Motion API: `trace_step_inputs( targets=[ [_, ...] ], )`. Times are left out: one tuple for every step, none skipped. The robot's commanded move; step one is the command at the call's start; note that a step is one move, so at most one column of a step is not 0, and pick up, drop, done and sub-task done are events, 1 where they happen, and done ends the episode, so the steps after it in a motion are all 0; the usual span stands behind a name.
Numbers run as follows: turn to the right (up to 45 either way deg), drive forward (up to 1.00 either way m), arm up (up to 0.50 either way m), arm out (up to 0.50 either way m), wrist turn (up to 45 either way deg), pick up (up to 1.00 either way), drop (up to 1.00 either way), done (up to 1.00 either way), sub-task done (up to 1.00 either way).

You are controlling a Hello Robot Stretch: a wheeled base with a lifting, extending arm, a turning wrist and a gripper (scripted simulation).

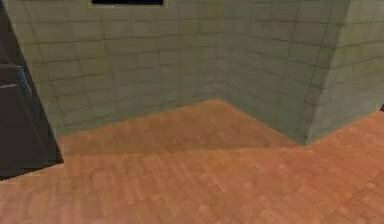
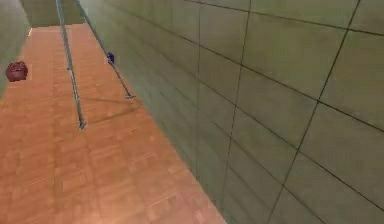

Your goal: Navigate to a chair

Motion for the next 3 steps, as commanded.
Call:
trace_step_inputs(
  targets=[
    [39.0, 0.0, 0.0, 0.0, 0.0, 0.0, 0.0, 0.0, 0.0],
    [0.0, 0.15, 0.0, 0.0, 0.0, 0.0, 0.0, 0.0, 0.0],
    [-45.0, 0.0, 0.0, 0.0, 0.0, 0.0, 0.0, 0.0, 0.0]
  ],
)
